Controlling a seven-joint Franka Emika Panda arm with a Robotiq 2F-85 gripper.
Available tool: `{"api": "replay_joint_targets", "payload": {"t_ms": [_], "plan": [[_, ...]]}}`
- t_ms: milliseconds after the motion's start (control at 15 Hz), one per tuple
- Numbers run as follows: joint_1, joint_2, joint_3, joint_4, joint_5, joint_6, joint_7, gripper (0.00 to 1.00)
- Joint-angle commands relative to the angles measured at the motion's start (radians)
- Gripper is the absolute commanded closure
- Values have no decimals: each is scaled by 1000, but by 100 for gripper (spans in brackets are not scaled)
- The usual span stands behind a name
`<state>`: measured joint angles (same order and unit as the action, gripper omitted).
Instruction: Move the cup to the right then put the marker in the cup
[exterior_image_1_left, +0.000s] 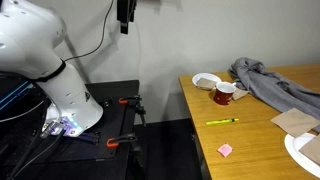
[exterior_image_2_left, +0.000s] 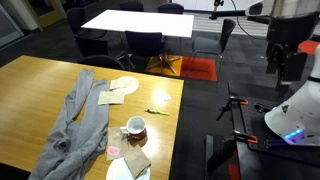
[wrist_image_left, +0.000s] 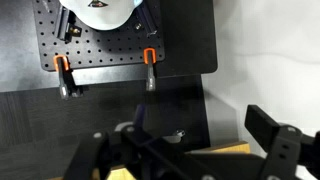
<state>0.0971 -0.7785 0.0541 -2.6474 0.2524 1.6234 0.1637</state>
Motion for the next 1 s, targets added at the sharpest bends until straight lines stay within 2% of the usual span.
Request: {"api": "replay_joint_targets", "payload": {"t_ms": [0, 933], "plan": [[-21, 0, 17, 2, 9, -5, -11, 0], [-25, 12, 17, 10, -1, 5, -14, 0]]}}
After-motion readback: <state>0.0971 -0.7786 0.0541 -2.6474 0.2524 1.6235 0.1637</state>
